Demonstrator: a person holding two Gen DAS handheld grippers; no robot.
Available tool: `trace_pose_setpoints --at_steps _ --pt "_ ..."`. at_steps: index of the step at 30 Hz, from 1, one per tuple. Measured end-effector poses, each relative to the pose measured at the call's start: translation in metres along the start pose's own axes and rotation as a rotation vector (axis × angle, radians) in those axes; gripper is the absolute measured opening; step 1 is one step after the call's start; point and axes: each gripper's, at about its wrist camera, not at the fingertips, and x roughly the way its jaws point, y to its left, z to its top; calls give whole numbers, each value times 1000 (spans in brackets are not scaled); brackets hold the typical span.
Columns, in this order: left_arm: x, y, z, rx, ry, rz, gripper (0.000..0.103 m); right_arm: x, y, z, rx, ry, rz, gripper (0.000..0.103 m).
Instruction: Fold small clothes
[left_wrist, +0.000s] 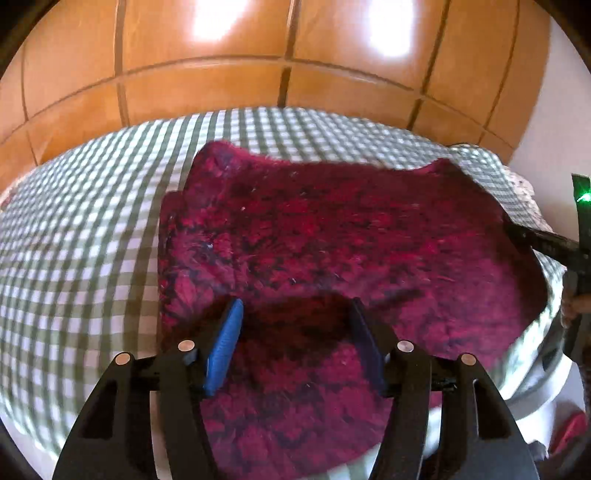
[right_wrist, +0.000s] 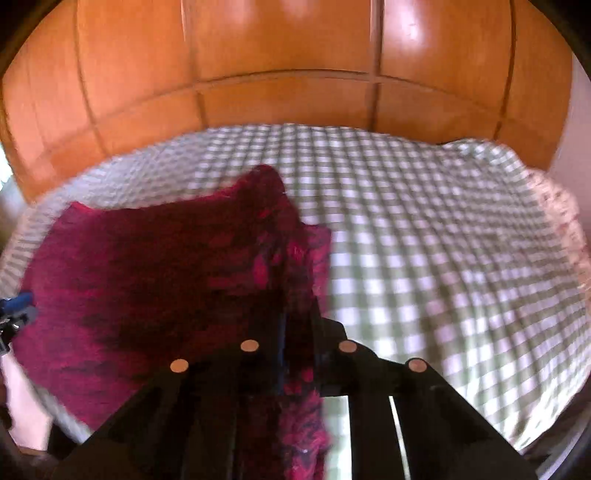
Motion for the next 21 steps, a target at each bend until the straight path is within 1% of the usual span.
trace_pose_setpoints --at_steps 1,3,4,5,7,8,9,10,11,13,14,15,16,18,19,21 --pt "5 1 2 6 -9 14 59 11 0 -2 3 21 -1 9" --pt "7 1 6 -12 -3 24 59 18 3 -5 2 12 -14 10" --pt "5 5 7 -43 3 13 59 16 4 -5 1 6 -20 10" --pt "1 6 7 -57 0 0 59 12 5 -5 1 0 -15 14" --pt "-8 10 4 -65 -14 -12 59 7 2 -7 4 -15 -8 15" --pt "-15 10 2 -68 -19 -9 59 4 1 -7 8 -21 -15 24" --pt "-19 12 1 -74 -27 -6 59 1 -1 -4 20 -37 -32 40" --pt "-28 15 0 -85 -47 -4 59 -5 -4 -4 34 -56 -39 46" --pt "-36 16 0 -97 -66 2 59 -13 -6 -1 54 -75 -34 51" --pt "-50 22 -2 -134 -104 30 59 -29 -5 4 86 -121 -13 55" --pt "-57 29 -1 -166 -125 51 59 -36 -1 7 89 -145 3 62" --pt "-62 38 -1 -202 -142 60 59 -41 5 9 83 -162 23 67" --pt "-65 45 0 -229 -150 62 59 -45 13 11 68 -175 44 68" --pt "-67 60 1 -286 -141 65 59 -47 32 15 24 -186 79 80" --pt "-64 71 3 -320 -120 64 59 -46 44 17 -3 -189 90 82" --pt "-60 82 6 -358 -93 36 59 -40 63 19 -41 -179 113 85"
